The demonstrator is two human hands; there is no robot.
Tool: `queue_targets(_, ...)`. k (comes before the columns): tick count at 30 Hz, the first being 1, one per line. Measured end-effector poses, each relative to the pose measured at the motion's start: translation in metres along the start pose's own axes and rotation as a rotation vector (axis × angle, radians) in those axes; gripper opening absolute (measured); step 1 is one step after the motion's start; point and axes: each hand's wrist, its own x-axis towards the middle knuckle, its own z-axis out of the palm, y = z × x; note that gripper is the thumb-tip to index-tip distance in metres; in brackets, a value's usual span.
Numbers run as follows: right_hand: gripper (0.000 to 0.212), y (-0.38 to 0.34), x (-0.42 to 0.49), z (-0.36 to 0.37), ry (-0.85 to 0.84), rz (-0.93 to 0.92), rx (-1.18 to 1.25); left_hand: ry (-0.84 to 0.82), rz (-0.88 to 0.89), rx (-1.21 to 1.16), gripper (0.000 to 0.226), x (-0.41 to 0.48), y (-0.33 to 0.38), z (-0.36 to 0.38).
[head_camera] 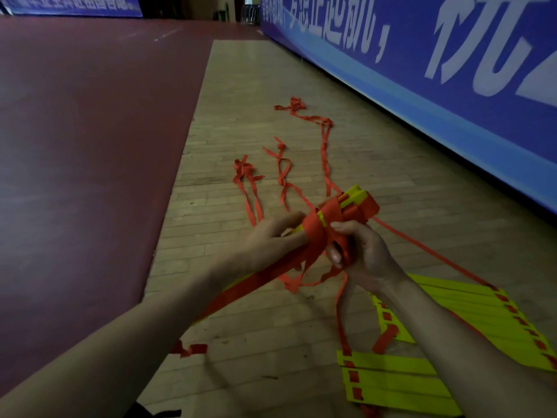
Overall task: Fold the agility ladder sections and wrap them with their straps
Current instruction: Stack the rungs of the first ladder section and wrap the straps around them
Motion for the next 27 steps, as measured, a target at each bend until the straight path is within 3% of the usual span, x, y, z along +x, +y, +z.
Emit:
queue_targets(4,0.017,0.003,0.003,-0.005,-0.051,-0.016,-0.066,0.031,0.045,-0.035,0.027,-0.004,0.003,0.002)
queue_targets(8,0.011,0.006,0.004,-0.006,-0.085,-0.013,-0.138,0.090,0.101,0.093,0.036,-0.001,-0.005,-0.001)
queue_targets(17,0.044,0.009,0.006,-0.008,-0.069,0.192,-0.316,0.150,0.150,0.178,0.051,0.002,-0.011,-0.001)
queue_targets(22,0.060,0.010,0.005,-0.005,-0.071,0.220,-0.391,0.193,0.176,0.195,0.041,0.005,-0.017,0.002)
queue_targets(27,0.042,0.012,0.005,-0.003,0.084,0.069,-0.440,0.205,0.073,0.239,0.038,0.006,-0.014,0.000)
